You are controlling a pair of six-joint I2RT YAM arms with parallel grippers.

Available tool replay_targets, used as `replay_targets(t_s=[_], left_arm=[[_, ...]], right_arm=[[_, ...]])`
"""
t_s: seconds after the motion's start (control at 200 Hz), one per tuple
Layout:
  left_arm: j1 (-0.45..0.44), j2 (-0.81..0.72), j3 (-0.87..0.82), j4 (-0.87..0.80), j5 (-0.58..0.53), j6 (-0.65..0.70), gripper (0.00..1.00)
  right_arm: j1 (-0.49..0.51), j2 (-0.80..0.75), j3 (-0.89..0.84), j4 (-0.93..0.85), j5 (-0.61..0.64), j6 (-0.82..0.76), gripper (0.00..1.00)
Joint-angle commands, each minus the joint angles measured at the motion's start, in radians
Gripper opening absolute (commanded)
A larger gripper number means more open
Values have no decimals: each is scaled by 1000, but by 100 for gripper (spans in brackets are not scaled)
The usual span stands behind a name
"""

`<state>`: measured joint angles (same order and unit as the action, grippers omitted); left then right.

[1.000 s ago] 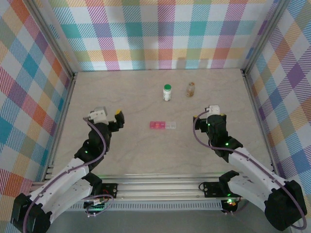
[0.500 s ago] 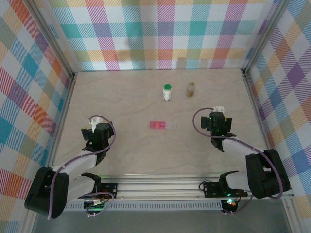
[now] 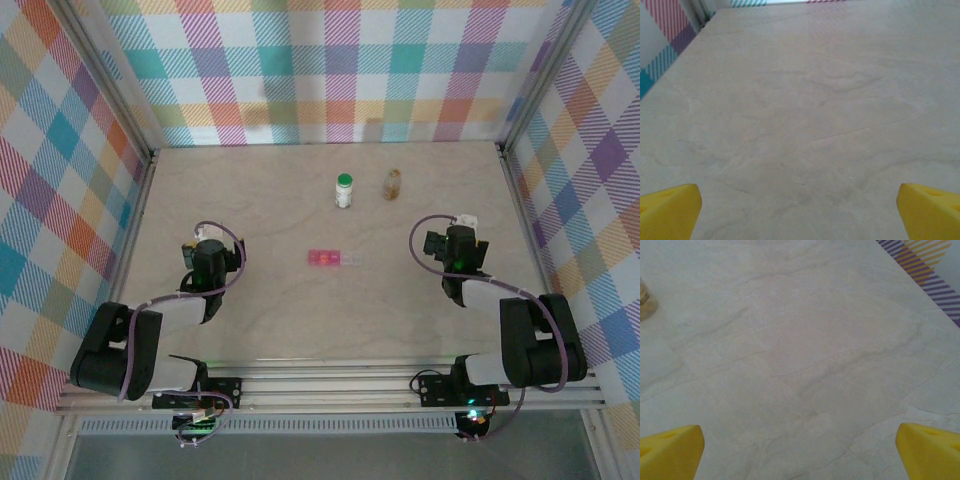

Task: Sort the pills into containers

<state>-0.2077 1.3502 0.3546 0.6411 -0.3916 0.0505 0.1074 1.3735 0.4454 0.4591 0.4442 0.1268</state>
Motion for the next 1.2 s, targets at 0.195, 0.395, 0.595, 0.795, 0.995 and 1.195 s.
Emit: replay_targets(t_s=[0.195,0.395,0.595,0.795,0.995,1.195], left_arm=[[84,208,41,211,164,-10,100],[124,211,70,154,248,-27,100],[124,211,70,152,249,-27,100],[125,211,69,153,248,-25,100],[124,211,70,153,248,-27,100],[124,211,70,152,248,-26,100]], right_arm=[[-30,86,-70,391,-76,-55,99],[-30,71,-134,484,-180,-94,99],[-29,191,-208,756,-271,-143,99],[-32,163,-75,448,-301,-137,99],[-75,166,-50,409,-349,-108,99],[-74,165,-50,405,-351,-107,99]])
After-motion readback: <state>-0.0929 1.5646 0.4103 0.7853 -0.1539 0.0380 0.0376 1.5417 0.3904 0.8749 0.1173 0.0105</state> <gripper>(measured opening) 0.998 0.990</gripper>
